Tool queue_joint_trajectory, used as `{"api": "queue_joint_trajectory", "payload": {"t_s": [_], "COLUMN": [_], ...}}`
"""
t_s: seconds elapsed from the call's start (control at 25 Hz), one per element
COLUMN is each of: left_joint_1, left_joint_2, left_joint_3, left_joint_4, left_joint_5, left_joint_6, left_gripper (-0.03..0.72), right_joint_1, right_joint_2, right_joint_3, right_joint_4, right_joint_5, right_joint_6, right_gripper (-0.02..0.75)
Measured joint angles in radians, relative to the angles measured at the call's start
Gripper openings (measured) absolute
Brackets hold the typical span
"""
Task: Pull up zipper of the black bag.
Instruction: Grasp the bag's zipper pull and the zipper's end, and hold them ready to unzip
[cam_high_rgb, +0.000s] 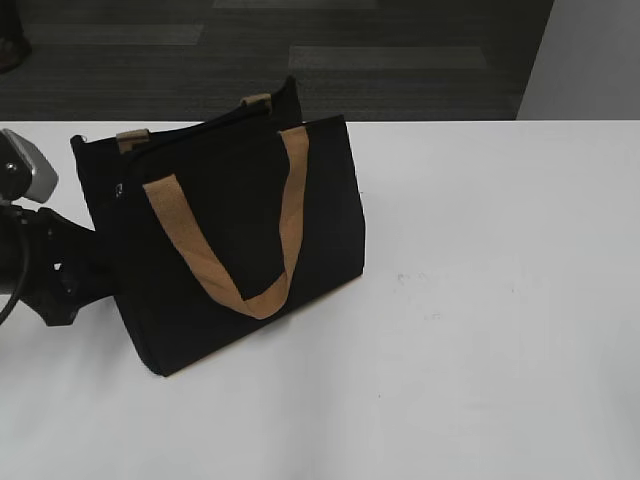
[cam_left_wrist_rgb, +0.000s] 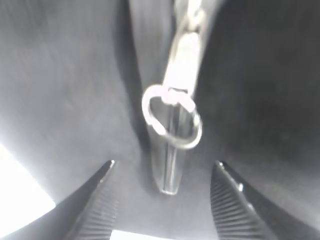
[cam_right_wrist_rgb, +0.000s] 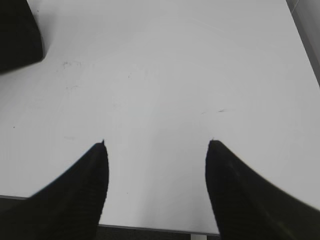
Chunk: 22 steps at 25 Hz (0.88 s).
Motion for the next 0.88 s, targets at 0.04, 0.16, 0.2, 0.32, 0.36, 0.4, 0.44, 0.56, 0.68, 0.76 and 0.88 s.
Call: {"api": "queue_joint_trajectory", "payload": {"t_s": [0.04,0.16,0.2,0.32,0.36,0.4,0.44,0.56,0.68,0.76,0.88], "left_joint_1": [0.000,0.001,0.001,0.001,0.001,0.001,0.001,0.001,0.001,0.001,0.001], "left_joint_2": [0.007,0.022,0.028,0.034,0.034,0.034,0.034,0.034,0.034,0.032,-0.005], "left_joint_3": [0.000,0.000,0.000,0.000,0.000,0.000,-0.002,-0.008,-0.008,-0.008,-0.008], "left_joint_4": [0.000,0.000,0.001,0.001,0.001,0.001,0.001,0.001,0.001,0.001,0.001], "left_joint_5": [-0.001,-0.002,-0.002,0.004,0.008,0.013,0.015,0.015,0.015,0.015,0.015], "left_joint_6": [0.000,0.000,0.000,0.000,0.000,0.000,0.000,-0.009,-0.031,-0.050,-0.060], "left_gripper": [0.435,0.405,0.387,0.293,0.251,0.207,0.164,0.048,0.032,0.032,0.032], "right_joint_1": [0.000,0.000,0.000,0.000,0.000,0.000,0.000,0.000,0.000,0.000,0.000], "right_joint_2": [0.000,0.000,0.000,0.000,0.000,0.000,0.000,0.000,0.000,0.000,0.000], "right_joint_3": [0.000,0.000,0.000,0.000,0.000,0.000,0.000,0.000,0.000,0.000,0.000], "right_joint_4": [0.000,0.000,0.000,0.000,0.000,0.000,0.000,0.000,0.000,0.000,0.000], "right_joint_5": [0.000,0.000,0.000,0.000,0.000,0.000,0.000,0.000,0.000,0.000,-0.001], "right_joint_6": [0.000,0.000,0.000,0.000,0.000,0.000,0.000,0.000,0.000,0.000,0.000], "right_gripper": [0.477,0.477,0.477,0.477,0.477,0.477,0.477,0.477,0.477,0.477,0.477]}}
